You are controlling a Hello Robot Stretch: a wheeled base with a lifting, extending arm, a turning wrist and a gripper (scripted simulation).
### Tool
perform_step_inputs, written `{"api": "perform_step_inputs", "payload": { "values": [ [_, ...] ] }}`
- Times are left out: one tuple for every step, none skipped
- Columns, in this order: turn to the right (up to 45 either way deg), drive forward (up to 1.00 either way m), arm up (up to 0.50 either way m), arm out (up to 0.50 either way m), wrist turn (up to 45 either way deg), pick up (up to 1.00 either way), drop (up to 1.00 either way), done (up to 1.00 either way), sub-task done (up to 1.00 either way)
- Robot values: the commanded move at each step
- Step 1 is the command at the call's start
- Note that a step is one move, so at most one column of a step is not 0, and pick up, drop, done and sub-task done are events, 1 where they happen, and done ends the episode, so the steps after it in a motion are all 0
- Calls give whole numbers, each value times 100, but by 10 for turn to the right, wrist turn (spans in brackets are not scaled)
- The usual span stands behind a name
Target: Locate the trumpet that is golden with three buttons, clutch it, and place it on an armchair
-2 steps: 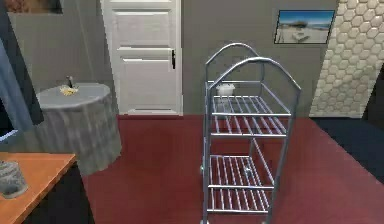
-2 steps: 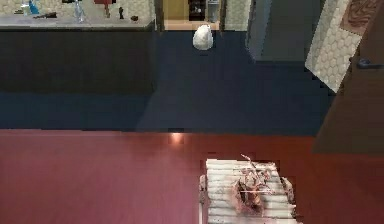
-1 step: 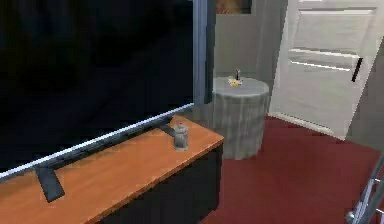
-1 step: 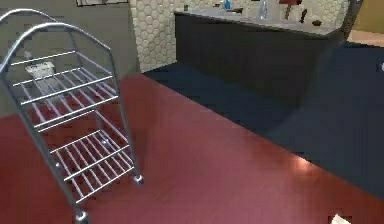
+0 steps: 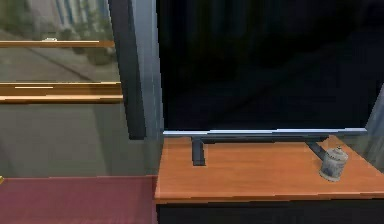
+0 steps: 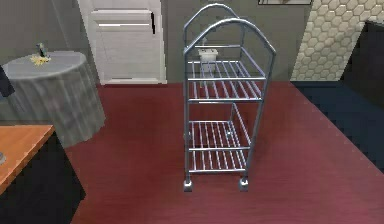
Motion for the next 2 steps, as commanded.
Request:
{"api": "perform_step_inputs", "payload": {
  "values": [
    [0, 5, 0, 0, 0, 0, 0, 0, 0],
    [0, 10, 0, 0, 0, 0, 0, 0, 0]
  ]
}}
